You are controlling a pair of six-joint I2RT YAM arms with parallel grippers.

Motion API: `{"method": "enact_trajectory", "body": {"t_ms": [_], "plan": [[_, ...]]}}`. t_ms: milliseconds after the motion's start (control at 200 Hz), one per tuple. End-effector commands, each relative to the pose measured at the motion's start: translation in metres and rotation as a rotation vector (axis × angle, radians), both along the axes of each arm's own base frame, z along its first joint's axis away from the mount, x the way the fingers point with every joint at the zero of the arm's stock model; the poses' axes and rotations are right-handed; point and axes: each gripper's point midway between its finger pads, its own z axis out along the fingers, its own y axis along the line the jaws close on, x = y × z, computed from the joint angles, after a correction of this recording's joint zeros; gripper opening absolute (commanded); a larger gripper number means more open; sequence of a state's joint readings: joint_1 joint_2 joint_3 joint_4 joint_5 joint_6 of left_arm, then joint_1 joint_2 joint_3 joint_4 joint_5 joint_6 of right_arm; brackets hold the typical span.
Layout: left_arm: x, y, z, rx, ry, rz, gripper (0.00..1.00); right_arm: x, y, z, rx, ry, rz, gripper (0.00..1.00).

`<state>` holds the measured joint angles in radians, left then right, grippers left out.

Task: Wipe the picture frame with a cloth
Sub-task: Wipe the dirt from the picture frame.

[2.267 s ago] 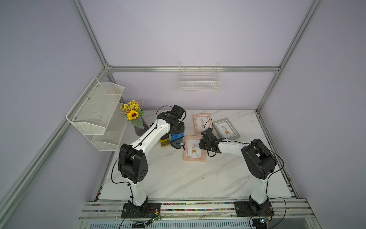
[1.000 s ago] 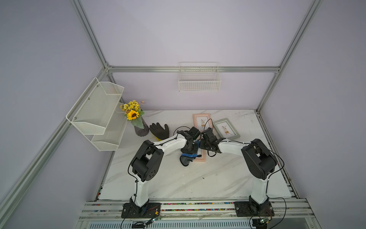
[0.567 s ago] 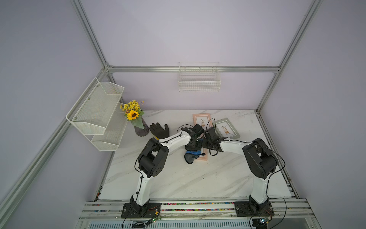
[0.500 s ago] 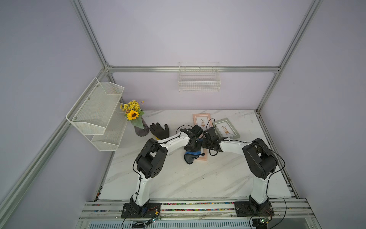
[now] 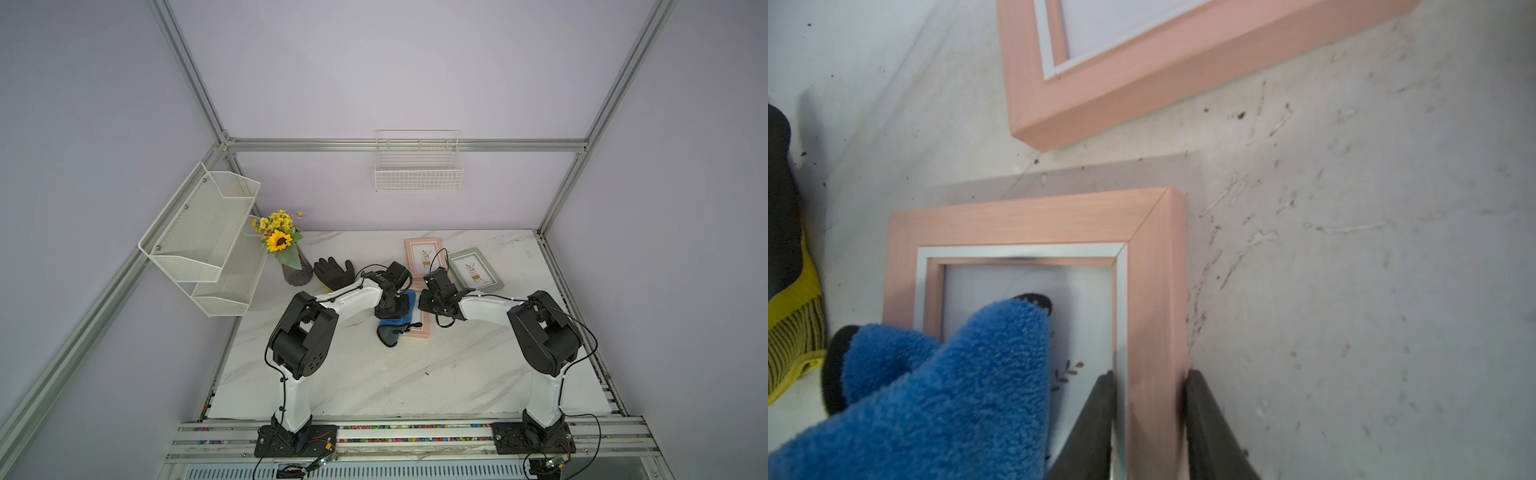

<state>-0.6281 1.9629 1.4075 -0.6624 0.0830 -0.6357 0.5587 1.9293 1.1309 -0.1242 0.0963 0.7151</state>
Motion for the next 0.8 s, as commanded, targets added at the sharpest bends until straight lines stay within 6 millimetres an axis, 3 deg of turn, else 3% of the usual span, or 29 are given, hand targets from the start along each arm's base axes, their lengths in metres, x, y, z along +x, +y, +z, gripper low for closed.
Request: {"method": "enact_trajectory", "body": {"t_ms": [0,80,230,420,540,650,795], "plan": [[-0.017,-0.025,-0.020,-0.060,0.087,-0.026,0.00,-0.019,-0.015,-0.031,-0.058,0.105,-0.002,0.29],[-0.015,-0.032,-0.014,-0.107,0.072,-0.021,0.00,-0.020,-0.013,-0.031,-0.058,0.106,0.010,0.28],[0.008,-0.031,-0.004,-0.120,0.032,0.011,0.00,-0.025,-0.013,-0.036,-0.061,0.109,0.017,0.28],[0.057,-0.003,-0.001,-0.056,-0.022,0.086,0.00,-0.032,-0.015,-0.042,-0.068,0.120,0.018,0.28],[0.075,0.009,-0.003,0.001,-0.046,0.090,0.00,-0.034,-0.018,-0.044,-0.075,0.125,0.013,0.28],[0.069,0.014,-0.009,0.024,-0.020,0.083,0.00,-0.033,-0.018,-0.044,-0.077,0.125,0.011,0.28],[0.032,0.007,-0.007,0.004,0.018,0.044,0.00,-0.031,-0.017,-0.045,-0.080,0.128,0.008,0.28]]}}
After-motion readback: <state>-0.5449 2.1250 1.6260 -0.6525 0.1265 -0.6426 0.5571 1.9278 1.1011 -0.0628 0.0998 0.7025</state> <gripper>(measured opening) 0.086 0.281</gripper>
